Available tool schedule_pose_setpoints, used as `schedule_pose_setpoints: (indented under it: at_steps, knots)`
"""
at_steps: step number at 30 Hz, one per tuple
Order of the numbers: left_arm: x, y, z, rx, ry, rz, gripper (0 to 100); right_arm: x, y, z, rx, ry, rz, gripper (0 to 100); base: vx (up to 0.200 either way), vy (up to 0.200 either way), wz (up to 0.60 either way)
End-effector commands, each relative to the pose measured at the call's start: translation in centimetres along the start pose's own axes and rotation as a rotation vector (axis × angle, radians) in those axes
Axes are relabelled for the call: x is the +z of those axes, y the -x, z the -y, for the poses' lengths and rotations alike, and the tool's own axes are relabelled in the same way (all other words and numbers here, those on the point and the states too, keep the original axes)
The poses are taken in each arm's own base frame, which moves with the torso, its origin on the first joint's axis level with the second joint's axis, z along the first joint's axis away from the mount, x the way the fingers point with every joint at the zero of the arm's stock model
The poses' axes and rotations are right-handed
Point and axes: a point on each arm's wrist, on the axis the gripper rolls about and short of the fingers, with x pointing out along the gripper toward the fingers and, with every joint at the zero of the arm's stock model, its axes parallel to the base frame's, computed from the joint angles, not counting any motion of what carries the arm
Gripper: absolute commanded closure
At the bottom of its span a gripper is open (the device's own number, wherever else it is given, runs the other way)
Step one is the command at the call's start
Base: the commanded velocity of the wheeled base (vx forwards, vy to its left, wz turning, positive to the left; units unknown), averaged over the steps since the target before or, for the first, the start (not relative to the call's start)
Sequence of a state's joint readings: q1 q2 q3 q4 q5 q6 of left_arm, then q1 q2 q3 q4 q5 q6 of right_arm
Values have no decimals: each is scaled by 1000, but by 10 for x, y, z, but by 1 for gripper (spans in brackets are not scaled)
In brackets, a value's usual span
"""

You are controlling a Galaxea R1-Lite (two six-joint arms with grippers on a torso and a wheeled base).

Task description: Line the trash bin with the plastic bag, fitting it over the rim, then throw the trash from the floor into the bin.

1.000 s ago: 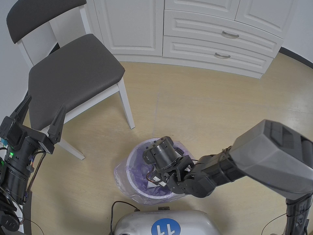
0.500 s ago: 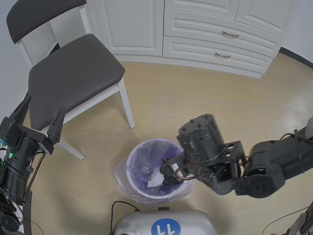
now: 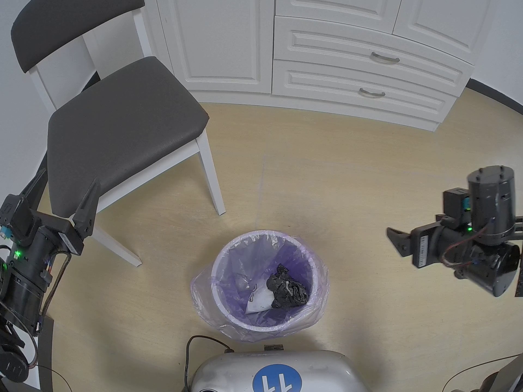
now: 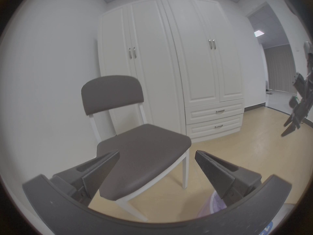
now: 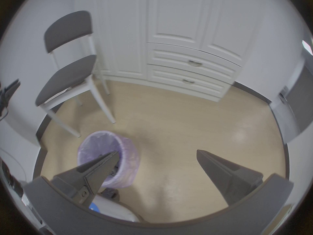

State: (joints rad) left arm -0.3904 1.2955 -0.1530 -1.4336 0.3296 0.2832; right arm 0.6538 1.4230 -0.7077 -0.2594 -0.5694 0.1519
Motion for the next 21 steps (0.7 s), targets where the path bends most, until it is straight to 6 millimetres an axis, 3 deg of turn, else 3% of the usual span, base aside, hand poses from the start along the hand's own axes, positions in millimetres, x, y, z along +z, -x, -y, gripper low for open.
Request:
schedule_pose_setpoints:
  at_steps: [1, 7, 16, 21]
  knots:
    - [-4, -10, -11, 67, 36, -60, 0, -6, 26, 51, -129, -110, 54, 0, 0, 0, 0]
    - [-4, -18, -24, 73, 177, -87, 0, -20, 48, 86, -257, -200, 95, 0, 0, 0, 0]
    - [-1, -19, -33, 125, 229, -76, 0, -28, 98, 109, -332, -272, 258, 0, 0, 0, 0]
    - [0, -14, -35, 131, 292, -66, 0, -43, 131, 120, -388, -319, 369, 0, 0, 0, 0]
